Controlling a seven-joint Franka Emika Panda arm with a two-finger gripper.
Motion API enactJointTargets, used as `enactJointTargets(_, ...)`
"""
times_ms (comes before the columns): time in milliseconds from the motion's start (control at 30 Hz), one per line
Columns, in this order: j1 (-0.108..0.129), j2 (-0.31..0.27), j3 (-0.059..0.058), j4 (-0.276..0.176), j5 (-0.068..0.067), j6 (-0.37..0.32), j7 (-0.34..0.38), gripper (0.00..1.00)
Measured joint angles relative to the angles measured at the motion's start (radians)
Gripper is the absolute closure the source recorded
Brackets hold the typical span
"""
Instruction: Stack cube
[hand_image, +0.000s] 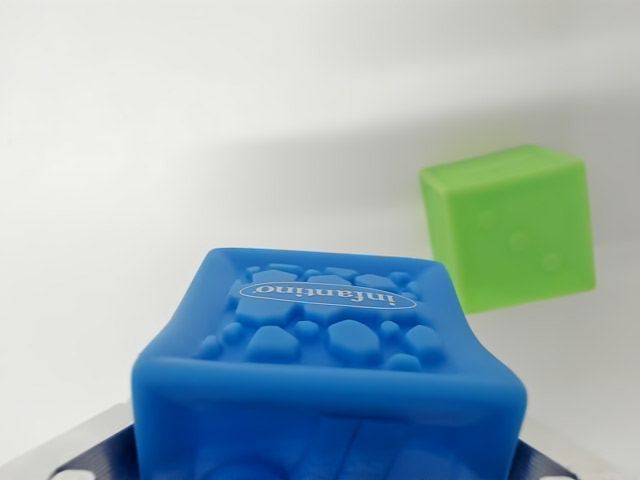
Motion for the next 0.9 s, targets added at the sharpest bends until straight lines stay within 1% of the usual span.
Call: enactJointTargets(900,-0.053,-0.008,-0.047,0.066,-0.002,-0.074,-0.244,1.0)
